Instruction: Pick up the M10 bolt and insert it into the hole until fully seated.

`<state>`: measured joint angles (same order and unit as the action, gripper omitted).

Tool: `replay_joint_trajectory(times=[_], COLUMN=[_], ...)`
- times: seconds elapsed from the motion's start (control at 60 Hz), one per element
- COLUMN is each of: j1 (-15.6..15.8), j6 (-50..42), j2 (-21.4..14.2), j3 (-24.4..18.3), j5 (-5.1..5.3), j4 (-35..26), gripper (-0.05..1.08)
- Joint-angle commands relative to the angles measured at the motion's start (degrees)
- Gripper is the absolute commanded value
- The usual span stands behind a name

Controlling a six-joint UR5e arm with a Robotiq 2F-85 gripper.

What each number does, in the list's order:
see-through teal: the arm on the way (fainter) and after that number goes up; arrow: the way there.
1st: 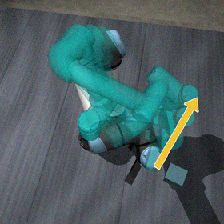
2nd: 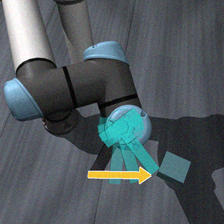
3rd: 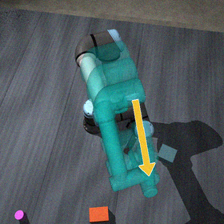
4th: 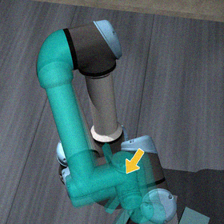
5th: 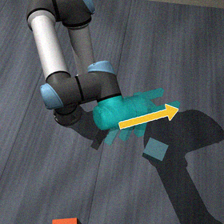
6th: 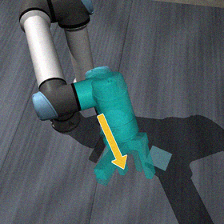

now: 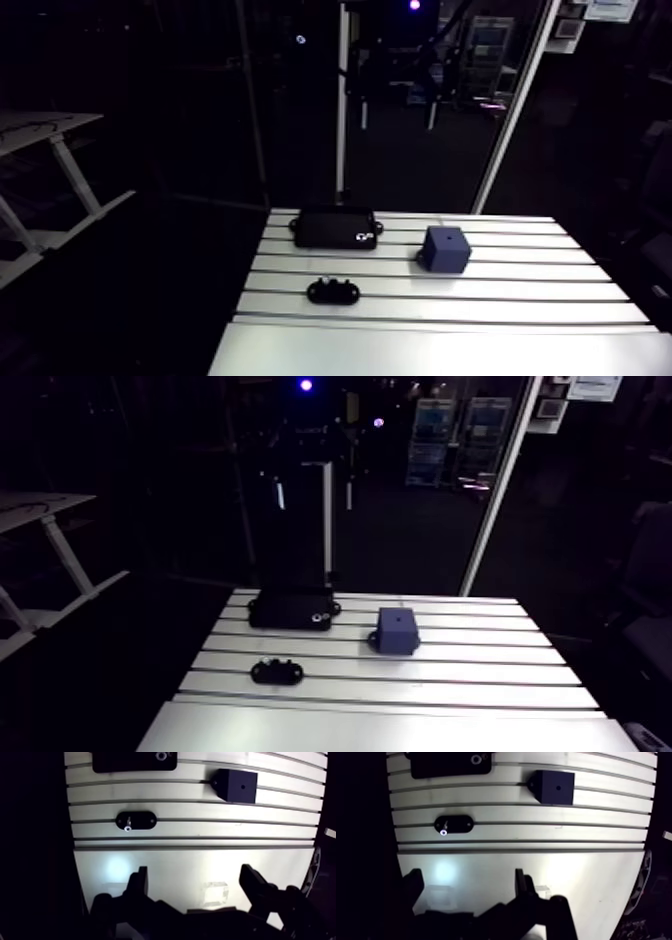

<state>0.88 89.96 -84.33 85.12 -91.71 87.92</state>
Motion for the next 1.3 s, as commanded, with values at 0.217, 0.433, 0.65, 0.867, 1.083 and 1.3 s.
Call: replay_joint_trajectory(times=[0.217,0.433,0.65,0.867,1.083,1.3], j1=[3.69,3.78,4.35,6.78,8.07,8.09], j6=[2.03,1.29,-1.86,-3.15,-6.24,-6.33], j2=[-1.49,-0.72,-0.7,-0.61,-0.62,-0.61], j3=[-3.34,-2.36,4.31,10.64,16.4,20.4], j5=[0.34,0.6,1.45,2.29,1.85,1.76], j4=[2.31,3.0,12.1,19.94,27.31,30.09], gripper=[0.01,0.01,0.01,0.01,0.01,0.01])
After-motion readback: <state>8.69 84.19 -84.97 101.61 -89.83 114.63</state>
